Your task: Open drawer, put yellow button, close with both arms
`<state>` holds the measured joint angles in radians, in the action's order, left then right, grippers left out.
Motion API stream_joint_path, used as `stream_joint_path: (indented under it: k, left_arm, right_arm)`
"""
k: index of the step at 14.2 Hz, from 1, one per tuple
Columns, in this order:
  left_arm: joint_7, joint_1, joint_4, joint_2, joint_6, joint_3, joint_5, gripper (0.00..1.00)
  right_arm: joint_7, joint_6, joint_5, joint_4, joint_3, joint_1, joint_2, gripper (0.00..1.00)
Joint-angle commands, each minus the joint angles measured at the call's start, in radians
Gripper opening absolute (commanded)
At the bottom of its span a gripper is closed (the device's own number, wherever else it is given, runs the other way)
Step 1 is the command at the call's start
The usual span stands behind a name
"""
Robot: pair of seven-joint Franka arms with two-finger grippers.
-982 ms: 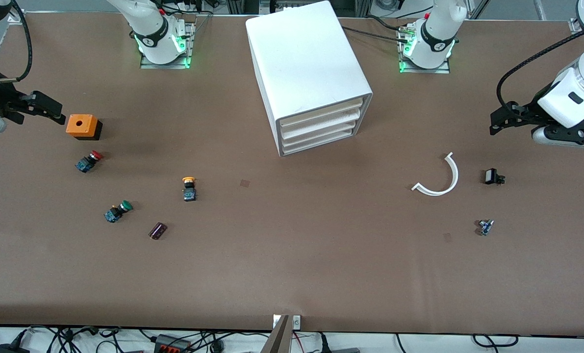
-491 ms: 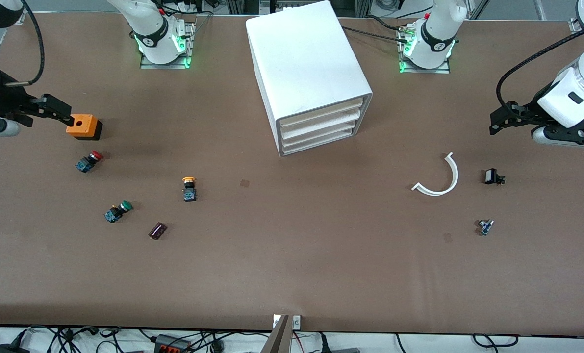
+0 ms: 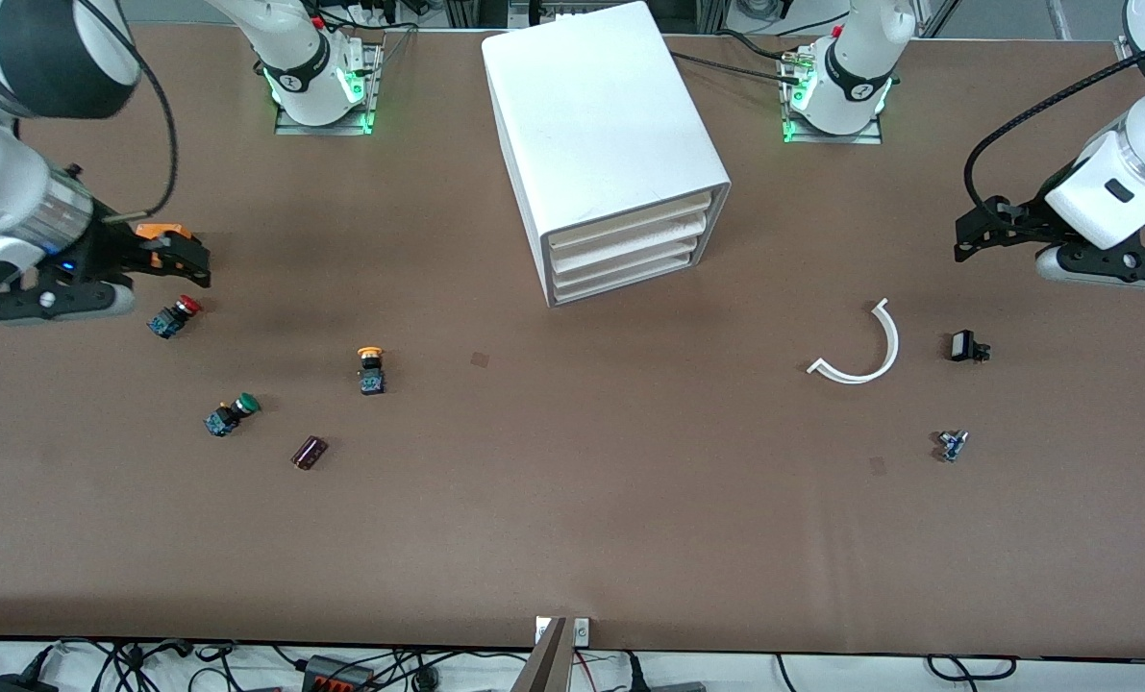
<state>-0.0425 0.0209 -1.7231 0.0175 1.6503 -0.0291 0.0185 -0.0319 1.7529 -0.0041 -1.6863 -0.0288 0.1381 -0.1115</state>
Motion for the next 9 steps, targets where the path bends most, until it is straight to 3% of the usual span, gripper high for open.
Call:
stream_joint_path:
  k: [1,5,9]
  left_arm:
    - [0.003,0.022,0.01,0.007,-0.101,-0.011,0.026,1.0]
    - [-0.002,0.074,0.007,-0.03,-0.292,-0.057,0.063,1.0]
    - [-0.005,0.09,0.007,-0.126,-0.368,-0.063,0.326,1.0]
  right_arm:
    - [0.009,0.026,0.009,0.028,-0.002,0.031,-0.059,1.0]
    - [0.009,0.063,0.007,0.028,-0.002,0.054,-0.131,1.0]
    - [0.015,0.154,0.012,0.031,-0.002,0.098,-0.246,1.0]
